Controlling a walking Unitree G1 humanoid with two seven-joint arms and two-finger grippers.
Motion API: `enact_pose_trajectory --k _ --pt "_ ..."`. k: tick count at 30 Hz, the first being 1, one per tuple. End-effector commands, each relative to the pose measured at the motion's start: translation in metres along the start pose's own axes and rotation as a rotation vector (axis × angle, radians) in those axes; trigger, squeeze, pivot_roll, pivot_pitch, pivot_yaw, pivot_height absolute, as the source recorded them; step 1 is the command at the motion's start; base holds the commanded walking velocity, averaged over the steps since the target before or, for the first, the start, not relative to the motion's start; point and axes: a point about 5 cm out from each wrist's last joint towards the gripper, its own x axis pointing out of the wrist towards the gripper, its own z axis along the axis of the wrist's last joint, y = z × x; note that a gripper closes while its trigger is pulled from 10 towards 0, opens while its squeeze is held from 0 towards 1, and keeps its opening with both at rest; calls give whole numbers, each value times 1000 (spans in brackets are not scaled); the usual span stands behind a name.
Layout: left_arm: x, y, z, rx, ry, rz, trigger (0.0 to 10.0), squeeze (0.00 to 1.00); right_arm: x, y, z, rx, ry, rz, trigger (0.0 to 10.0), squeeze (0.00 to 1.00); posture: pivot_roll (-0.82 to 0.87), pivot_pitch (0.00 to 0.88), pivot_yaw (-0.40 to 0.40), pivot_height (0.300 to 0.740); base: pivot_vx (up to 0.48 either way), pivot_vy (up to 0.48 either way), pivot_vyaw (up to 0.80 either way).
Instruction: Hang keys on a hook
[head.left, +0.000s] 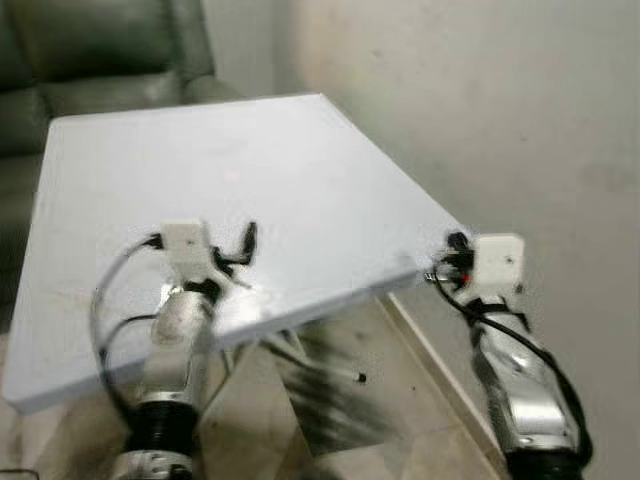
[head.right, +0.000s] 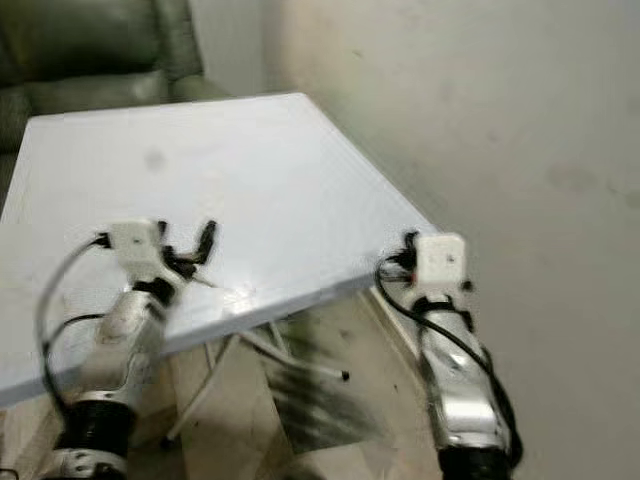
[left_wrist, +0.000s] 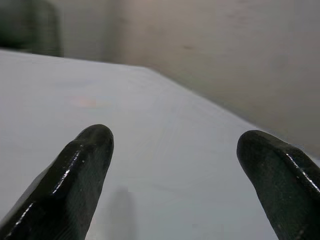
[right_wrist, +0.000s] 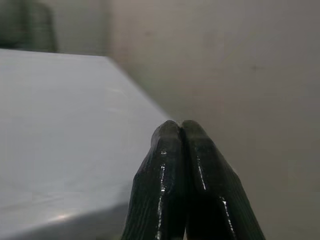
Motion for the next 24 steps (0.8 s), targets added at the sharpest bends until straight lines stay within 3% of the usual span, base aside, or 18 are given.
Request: enact_pose_trajectory --k 1,24 --pt "-1 7 0 12 14 22 10000 0 1 5 5 10 -20 14 10000 0 8 17 -23 740 0 0 -731" --pt "-3 5 -1 10 18 16 10000 0 -2 2 4 6 -11 4 10000 0 9 30 -27 740 0 0 -731"
